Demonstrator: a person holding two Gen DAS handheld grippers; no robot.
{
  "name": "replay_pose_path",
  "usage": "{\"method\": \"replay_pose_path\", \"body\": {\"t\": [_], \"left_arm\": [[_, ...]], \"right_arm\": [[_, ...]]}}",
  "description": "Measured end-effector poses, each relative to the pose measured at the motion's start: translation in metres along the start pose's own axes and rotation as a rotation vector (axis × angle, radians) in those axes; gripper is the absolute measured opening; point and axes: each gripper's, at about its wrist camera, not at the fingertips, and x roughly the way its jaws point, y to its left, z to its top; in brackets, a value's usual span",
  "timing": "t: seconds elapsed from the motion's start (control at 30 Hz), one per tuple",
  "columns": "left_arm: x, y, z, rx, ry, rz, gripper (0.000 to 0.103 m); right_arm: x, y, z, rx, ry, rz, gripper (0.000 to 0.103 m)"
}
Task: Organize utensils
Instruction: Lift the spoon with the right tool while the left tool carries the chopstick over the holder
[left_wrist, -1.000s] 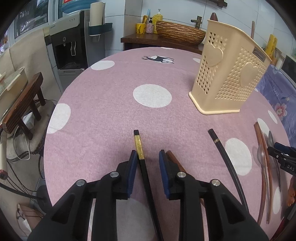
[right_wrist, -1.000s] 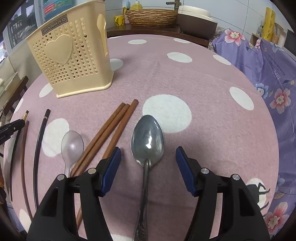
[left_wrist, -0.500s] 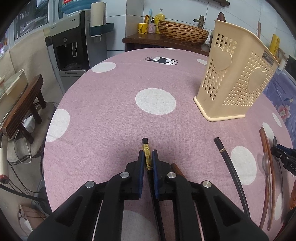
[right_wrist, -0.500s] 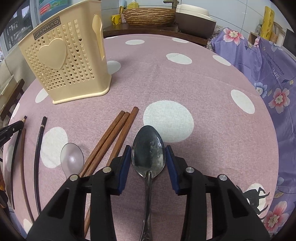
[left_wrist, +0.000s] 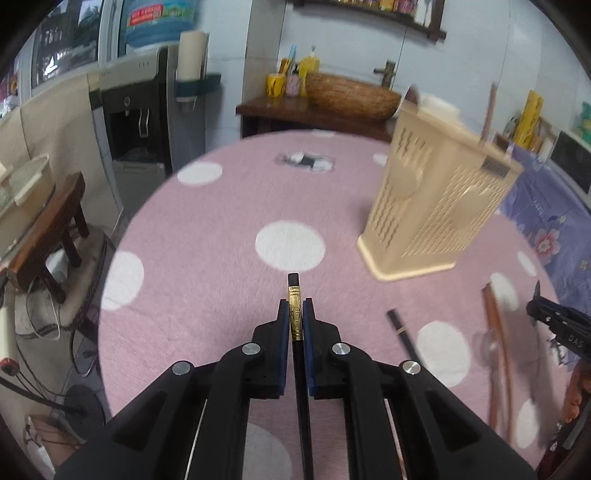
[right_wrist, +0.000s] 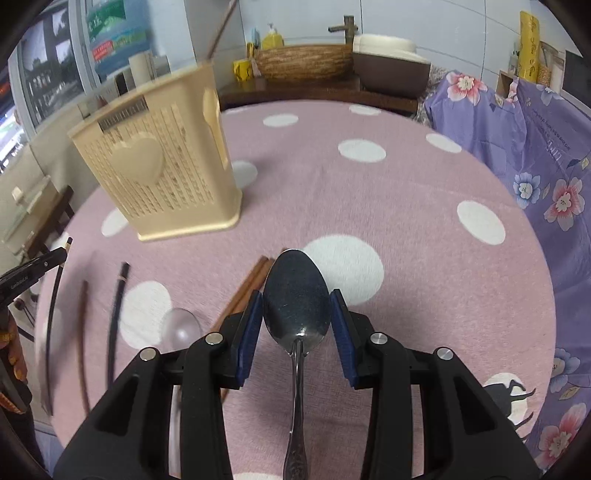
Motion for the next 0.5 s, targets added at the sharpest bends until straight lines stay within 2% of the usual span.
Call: {"method": "replay_pose_path", "body": {"t": [0.23,0.5], "left_arm": [[-0.069,-0.008,0.027,0.012,-0.180,-0.042,0.008],[-0.091,-0.011,0.041,0.016,-0.256,-0.051,0.008]], "right_arm": [[-0.050,0.000,0.015,0.023,-0.101,0.051,0.038],[-0.074,0.004,0.015,0.018,-0.147,0.056,0.037]]}}
